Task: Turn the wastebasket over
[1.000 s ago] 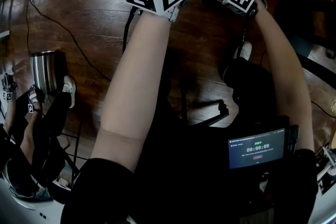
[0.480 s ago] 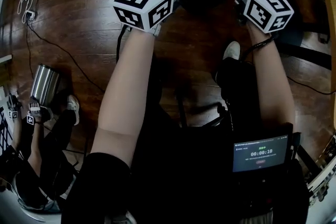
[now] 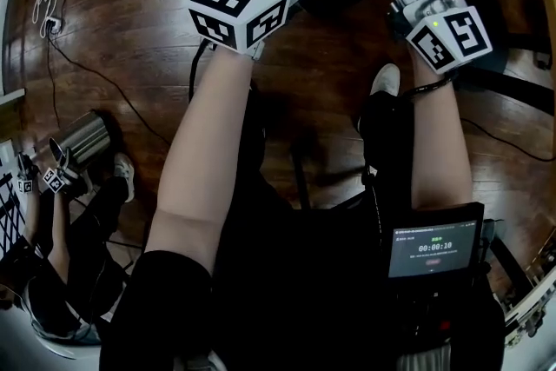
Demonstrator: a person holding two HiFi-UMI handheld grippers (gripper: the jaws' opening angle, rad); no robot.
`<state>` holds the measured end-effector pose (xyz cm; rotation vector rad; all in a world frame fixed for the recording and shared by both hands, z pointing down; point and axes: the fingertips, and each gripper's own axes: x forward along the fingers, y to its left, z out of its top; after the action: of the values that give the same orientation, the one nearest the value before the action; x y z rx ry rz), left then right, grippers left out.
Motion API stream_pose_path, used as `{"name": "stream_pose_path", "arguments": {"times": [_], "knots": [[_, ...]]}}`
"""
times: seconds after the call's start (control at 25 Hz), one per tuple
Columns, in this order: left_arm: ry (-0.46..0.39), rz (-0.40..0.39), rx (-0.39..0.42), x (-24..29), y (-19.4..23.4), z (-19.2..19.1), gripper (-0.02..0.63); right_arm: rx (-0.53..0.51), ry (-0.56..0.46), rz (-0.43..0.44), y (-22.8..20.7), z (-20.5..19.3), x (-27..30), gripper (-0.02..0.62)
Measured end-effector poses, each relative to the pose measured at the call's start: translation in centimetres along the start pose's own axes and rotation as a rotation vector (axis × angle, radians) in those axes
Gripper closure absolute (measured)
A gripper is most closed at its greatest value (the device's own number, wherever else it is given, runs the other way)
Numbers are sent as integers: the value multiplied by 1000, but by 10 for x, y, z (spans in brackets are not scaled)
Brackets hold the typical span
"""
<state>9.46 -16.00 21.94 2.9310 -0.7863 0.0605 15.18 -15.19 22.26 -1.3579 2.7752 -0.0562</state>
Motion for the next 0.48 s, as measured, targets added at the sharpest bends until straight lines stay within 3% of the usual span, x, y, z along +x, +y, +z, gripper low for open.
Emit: {"name": "stream_pose_path", "arguments": {"times": [0.2, 0.48], "knots": [[11, 7, -11, 6, -4, -12, 603, 17, 15, 20, -4, -13, 1, 584], [27, 11, -11, -3, 0, -23, 603, -27, 63, 90, 25, -27, 11, 584]]}}
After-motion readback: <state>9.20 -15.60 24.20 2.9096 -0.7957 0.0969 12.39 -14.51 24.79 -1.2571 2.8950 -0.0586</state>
